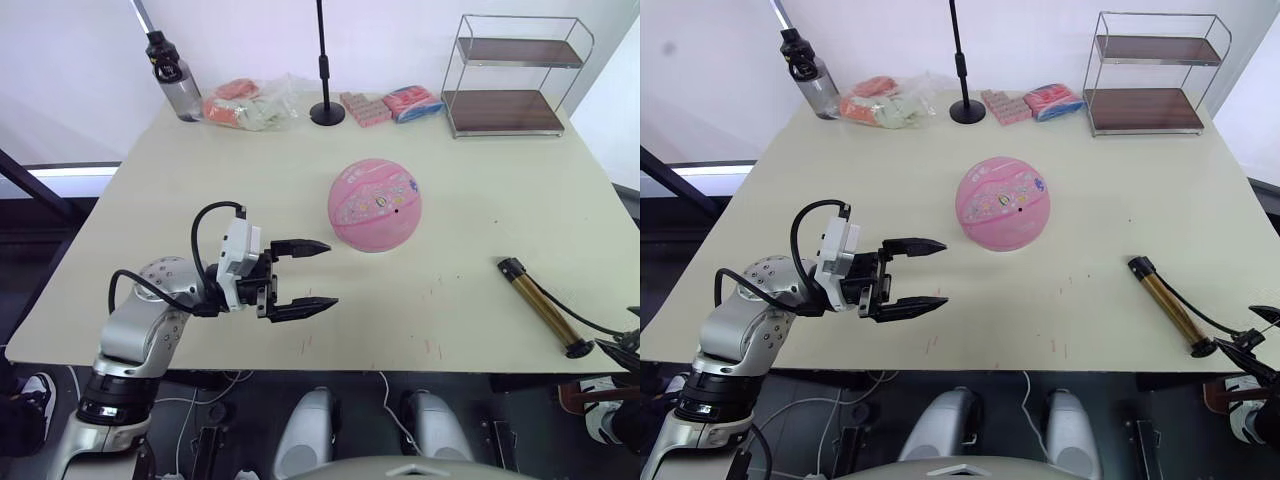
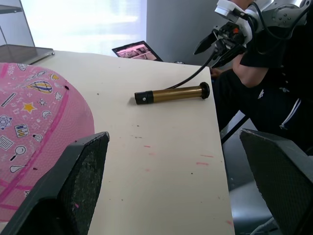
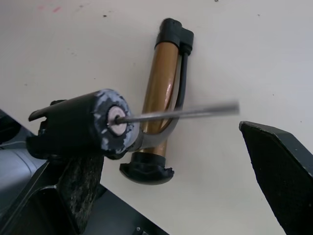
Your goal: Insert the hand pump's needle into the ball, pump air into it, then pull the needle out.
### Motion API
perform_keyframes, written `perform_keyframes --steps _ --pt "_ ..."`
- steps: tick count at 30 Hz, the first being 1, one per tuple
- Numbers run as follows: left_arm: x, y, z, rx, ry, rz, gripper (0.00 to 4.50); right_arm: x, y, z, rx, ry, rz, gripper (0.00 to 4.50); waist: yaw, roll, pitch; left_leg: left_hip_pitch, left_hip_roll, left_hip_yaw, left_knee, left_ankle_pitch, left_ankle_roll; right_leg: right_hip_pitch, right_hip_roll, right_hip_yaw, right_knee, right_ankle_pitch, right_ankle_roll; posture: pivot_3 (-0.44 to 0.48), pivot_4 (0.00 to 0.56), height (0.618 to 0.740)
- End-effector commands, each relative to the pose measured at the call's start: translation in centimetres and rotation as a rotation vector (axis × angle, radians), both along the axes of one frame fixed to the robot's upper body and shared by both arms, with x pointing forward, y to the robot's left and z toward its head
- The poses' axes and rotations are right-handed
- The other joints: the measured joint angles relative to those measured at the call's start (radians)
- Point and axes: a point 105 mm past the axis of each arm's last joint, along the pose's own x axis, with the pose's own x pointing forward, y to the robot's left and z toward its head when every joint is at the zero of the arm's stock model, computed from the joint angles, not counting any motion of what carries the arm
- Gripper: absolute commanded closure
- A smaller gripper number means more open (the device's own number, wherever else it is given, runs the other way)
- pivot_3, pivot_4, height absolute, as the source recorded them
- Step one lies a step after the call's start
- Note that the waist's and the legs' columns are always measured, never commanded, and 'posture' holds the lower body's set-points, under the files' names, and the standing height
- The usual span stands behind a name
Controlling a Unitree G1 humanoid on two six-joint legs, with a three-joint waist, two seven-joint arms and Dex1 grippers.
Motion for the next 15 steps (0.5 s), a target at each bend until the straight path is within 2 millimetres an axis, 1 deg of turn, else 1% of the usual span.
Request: perform_keyframes --steps 1,3,8,11,15 --pt "-0.2 0.1 0.5 -0.007 -0.029 -0.011 0.00 -0.3 -0.7 1.1 -0.037 -0.029 -0.018 0.05 0.000 0.000 0.000 0.000 0.000 0.000 0.000 0.000 0.000 0.000 0.000 0.000 0.000 0.000 0.000 0.000 0.150 0.740" --pt "-0.2 0.1 0.5 -0.007 -0.029 -0.012 0.00 -0.7 -1.0 0.7 -0.059 -0.005 -0.017 0.05 0.000 0.000 0.000 0.001 0.000 0.000 0.000 0.000 0.000 0.000 0.000 0.000 0.000 0.000 0.000 0.000 0.150 0.740" --pt "-0.2 0.2 0.5 -0.008 -0.029 -0.011 0.00 -2.3 -2.5 0.0 -0.111 0.050 -0.036 0.05 0.002 0.000 0.000 0.000 0.000 0.001 0.000 0.000 0.000 0.000 0.000 0.001 0.000 0.000 0.000 0.000 0.150 0.740" --pt "-0.2 0.3 0.4 -0.007 -0.027 -0.010 0.00 -2.9 -3.3 0.4 -0.093 0.044 -0.058 0.05 0.000 0.000 0.000 0.000 0.000 0.001 0.000 0.000 0.001 0.000 0.000 0.001 0.000 0.000 0.000 0.000 0.150 0.740" --pt "-0.3 0.3 0.4 -0.007 -0.024 -0.012 0.00 -3.3 -3.7 0.8 -0.090 0.041 -0.062 0.05 -0.001 0.000 0.000 0.002 0.001 0.002 0.000 0.000 0.000 0.001 0.000 0.002 0.000 0.000 0.000 0.000 0.150 0.740"
